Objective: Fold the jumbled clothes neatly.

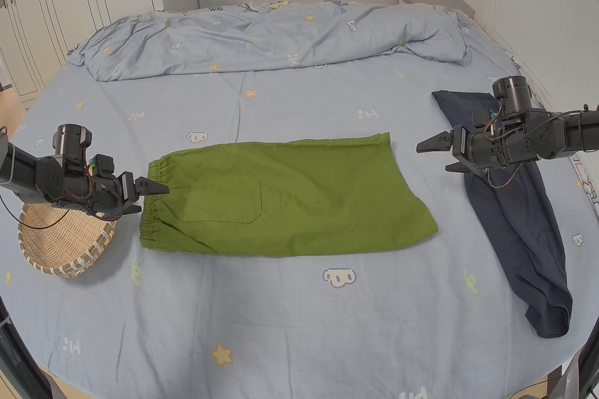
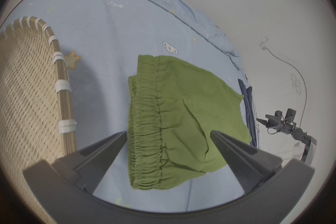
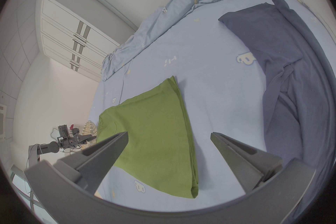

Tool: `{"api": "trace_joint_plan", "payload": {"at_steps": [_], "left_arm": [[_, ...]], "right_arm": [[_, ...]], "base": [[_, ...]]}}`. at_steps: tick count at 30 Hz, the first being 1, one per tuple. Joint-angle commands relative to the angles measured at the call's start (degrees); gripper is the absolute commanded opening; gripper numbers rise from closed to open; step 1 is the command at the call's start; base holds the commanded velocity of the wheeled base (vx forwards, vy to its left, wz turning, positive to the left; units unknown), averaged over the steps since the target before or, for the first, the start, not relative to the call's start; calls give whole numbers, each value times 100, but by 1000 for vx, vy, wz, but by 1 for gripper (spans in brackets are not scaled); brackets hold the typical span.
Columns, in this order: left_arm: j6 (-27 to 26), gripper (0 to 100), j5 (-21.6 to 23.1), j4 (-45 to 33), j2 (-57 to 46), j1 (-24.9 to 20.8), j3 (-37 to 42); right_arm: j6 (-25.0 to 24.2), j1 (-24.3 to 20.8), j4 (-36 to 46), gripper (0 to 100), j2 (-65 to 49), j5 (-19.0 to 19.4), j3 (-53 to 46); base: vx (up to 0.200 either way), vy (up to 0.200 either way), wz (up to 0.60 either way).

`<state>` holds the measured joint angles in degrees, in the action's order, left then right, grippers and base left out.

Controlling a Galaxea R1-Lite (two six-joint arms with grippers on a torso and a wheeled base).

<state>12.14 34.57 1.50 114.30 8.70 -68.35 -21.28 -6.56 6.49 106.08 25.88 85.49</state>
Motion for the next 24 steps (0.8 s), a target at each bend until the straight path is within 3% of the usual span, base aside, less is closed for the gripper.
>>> {"api": "trace_joint_plan", "payload": {"at_steps": [1,24], "left_arm": [[-19,100,-30,-1,224,-115,-64],[-10,100,-249,421,655,-185,-126]], "right_arm": [[2,14,2,100,-26,5,-15],[10,-38,2,100,9,-4,-24]], "base": [[0,0,0],[0,0,0]]}}
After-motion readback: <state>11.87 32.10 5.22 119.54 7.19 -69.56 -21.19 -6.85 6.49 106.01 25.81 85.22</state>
